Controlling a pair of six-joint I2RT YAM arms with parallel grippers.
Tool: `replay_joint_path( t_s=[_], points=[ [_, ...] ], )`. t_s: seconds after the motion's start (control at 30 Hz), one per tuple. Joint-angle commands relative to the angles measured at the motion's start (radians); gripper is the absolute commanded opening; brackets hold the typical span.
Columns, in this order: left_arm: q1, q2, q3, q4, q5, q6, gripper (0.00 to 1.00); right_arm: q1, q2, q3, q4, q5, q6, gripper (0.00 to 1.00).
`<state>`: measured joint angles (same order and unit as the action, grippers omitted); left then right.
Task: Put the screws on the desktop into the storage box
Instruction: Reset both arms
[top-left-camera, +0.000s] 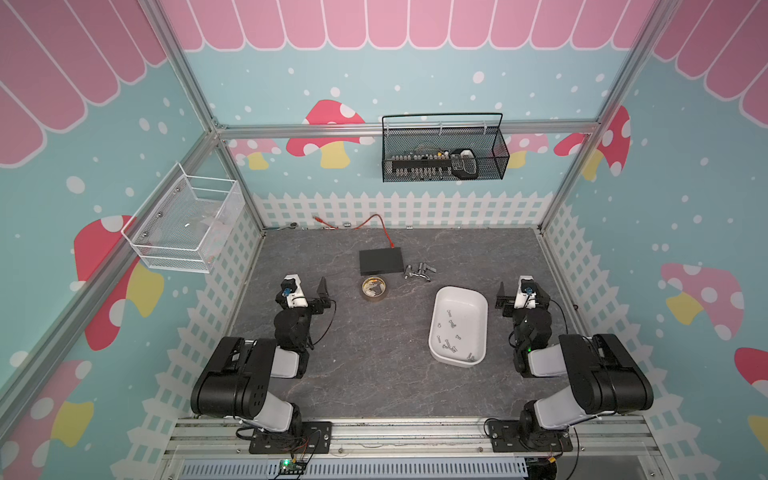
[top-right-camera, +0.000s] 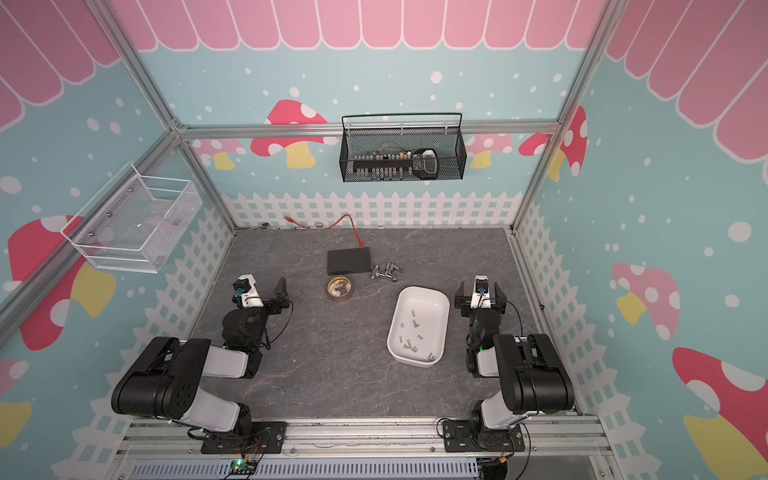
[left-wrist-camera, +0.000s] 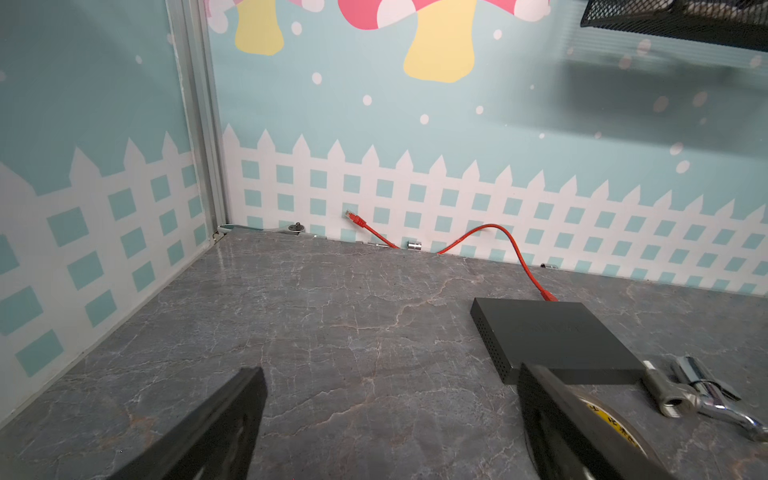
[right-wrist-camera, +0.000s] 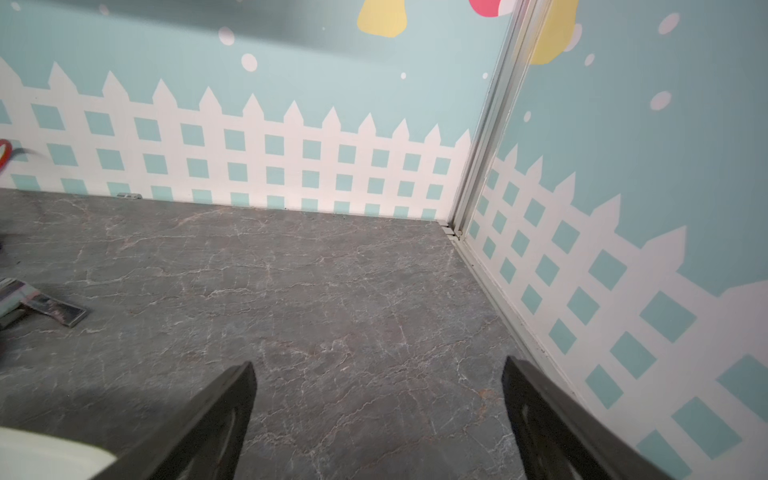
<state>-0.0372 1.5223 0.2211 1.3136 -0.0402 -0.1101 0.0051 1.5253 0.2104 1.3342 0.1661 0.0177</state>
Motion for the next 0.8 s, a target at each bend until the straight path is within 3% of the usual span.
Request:
replay_joint_path(
  t_s=[0.0,0.77],
  points=[
    [-0.008,-0.004,0.006,-0.053,0.006,0.027,0.99,-0.003,-0.005,-0.012,-0.004,-0.042,0.012,1.0],
    [-0.01,0.004,0.001,-0.026,0.002,0.029,0.99,0.002,-0.009,-0.007,-0.027,-0.043,0.004,1.0]
  ],
)
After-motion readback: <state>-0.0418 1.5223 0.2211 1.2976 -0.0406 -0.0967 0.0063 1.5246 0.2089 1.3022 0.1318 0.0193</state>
